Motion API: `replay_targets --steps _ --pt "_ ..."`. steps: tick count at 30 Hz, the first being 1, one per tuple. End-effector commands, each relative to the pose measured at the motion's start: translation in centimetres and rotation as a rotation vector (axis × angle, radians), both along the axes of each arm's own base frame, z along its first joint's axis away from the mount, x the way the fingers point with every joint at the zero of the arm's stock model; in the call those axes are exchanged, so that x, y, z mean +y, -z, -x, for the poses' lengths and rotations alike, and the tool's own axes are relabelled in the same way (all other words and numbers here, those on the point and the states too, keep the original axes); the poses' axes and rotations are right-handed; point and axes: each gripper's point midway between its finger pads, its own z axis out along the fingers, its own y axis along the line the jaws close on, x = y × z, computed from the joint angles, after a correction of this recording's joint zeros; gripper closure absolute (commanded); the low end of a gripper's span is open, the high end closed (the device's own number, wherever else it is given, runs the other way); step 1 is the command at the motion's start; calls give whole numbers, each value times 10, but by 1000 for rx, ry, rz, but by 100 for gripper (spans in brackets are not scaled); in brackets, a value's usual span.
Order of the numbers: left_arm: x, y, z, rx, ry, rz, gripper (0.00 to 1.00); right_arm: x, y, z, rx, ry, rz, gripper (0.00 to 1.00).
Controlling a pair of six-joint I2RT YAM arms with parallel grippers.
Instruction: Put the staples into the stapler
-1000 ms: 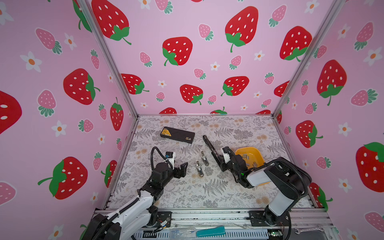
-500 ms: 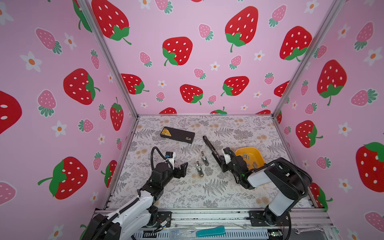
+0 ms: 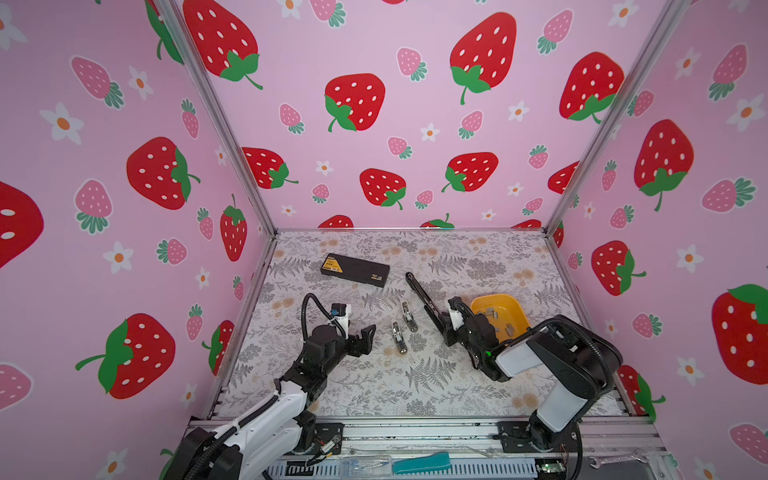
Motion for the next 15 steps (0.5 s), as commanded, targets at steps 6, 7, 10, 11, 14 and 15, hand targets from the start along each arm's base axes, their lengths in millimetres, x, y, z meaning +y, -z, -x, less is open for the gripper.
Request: replay_targets --steps 6,7,10,11,14,15 --pt "-1 -13 -1 -53 4 13 7 11 19 3 74 -33 -17 100" --pt "-1 -13 -1 -54 2 13 7 14 18 3 76 -41 -24 100" --pt "-1 -13 -1 -53 0 12 7 20 18 0 82 -43 -42 100" --pt "-1 -13 -1 -53 1 11 7 22 18 -1 85 -44 -47 100" --pt "-1 -12 -2 -49 0 10 7 28 19 -6 95 -40 -52 100" --pt "-1 -12 -2 -50 0 10 7 29 19 -7 98 -38 -52 100"
